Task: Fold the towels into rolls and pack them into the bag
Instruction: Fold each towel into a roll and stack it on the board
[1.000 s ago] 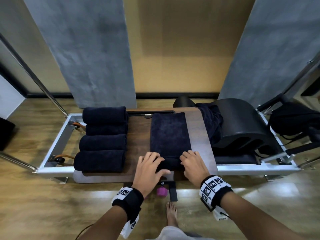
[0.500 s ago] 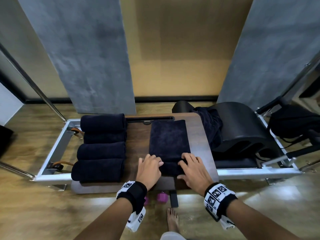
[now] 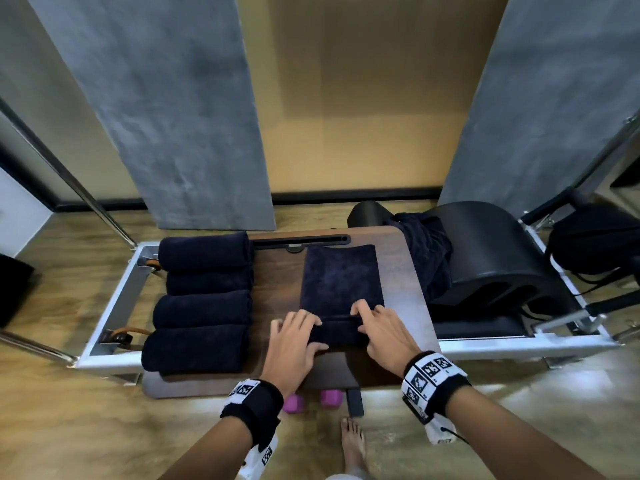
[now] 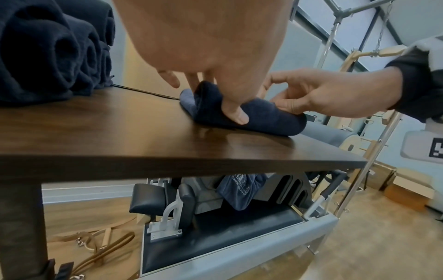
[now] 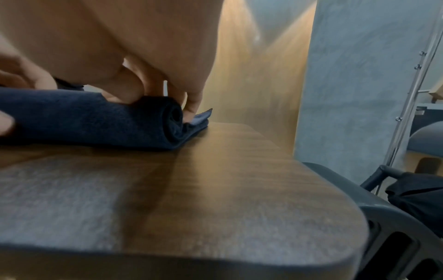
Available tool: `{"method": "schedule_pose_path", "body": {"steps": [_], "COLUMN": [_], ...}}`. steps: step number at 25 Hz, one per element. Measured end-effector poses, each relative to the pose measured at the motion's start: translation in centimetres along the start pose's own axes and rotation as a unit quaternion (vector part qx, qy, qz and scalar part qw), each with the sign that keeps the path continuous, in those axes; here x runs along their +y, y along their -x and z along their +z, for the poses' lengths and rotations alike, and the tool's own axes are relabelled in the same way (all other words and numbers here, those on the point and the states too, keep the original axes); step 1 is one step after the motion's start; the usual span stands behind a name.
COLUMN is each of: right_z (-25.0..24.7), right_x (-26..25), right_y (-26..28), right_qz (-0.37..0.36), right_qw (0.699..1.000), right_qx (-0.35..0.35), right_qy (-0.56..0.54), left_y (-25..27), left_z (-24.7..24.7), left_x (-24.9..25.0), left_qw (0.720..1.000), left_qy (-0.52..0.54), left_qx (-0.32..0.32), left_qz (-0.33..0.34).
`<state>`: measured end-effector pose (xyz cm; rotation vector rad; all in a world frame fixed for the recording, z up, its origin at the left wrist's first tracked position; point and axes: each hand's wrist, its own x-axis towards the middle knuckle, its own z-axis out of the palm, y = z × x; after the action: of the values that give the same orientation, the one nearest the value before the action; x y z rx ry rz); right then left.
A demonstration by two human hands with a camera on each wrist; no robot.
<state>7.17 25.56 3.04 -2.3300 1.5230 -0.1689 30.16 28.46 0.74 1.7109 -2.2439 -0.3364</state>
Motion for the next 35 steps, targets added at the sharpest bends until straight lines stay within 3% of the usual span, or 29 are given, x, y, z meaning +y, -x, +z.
{"method": "schedule_pose_path", "body": {"steps": [5, 10, 14, 17, 21, 26, 28, 32, 35], "right_z": [0.3, 0.7, 0.4, -0.1, -0.1, 0.0, -0.3, -1.4, -1.4], "right_x": [1.8, 2.3, 2.4, 3.1, 3.8, 6.0, 6.6, 7.9, 8.3], "right_y": [0.6, 0.2, -0.5, -1.2, -1.6, -1.5, -1.8, -2.5, -3.6], "right_qz": [-0.024, -0.051, -0.007, 0.033, 0.007, 0.021, 0.040, 0.110, 0.145], "right_qw": [0.999, 0.997, 0.996, 0.986, 0.980, 0.992, 0.982, 0.917, 0.919], "right_qx": [0.015, 0.025, 0.048, 0.037, 0.065, 0.006, 0.014, 0.034, 0.066], "right_qy": [-0.032, 0.054, -0.077, -0.157, -0.187, -0.125, -0.185, -0.382, -0.360], "left_y": [-2.1, -3.4, -3.4, -2.8, -4.1, -6.0, -6.7, -8.8, -10.6], "left_z": [0.0, 0.4, 0.1, 0.2, 0.0, 0.0, 0.1, -0.2, -0.4], "left_x": [0.2, 0.8, 0.4, -0.1, -0.8, -1.0, -0.8, 0.0, 0.3], "left_qw": [0.999, 0.997, 0.998, 0.997, 0.993, 0.991, 0.985, 0.959, 0.939], "left_qy": [-0.029, -0.037, 0.018, 0.063, 0.086, 0.071, 0.100, 0.176, 0.210], "left_qx": [-0.018, -0.037, -0.002, -0.026, -0.031, -0.055, -0.063, -0.053, -0.051], "left_qz": [-0.020, -0.063, -0.057, -0.033, -0.072, -0.095, -0.123, -0.215, -0.266]}}
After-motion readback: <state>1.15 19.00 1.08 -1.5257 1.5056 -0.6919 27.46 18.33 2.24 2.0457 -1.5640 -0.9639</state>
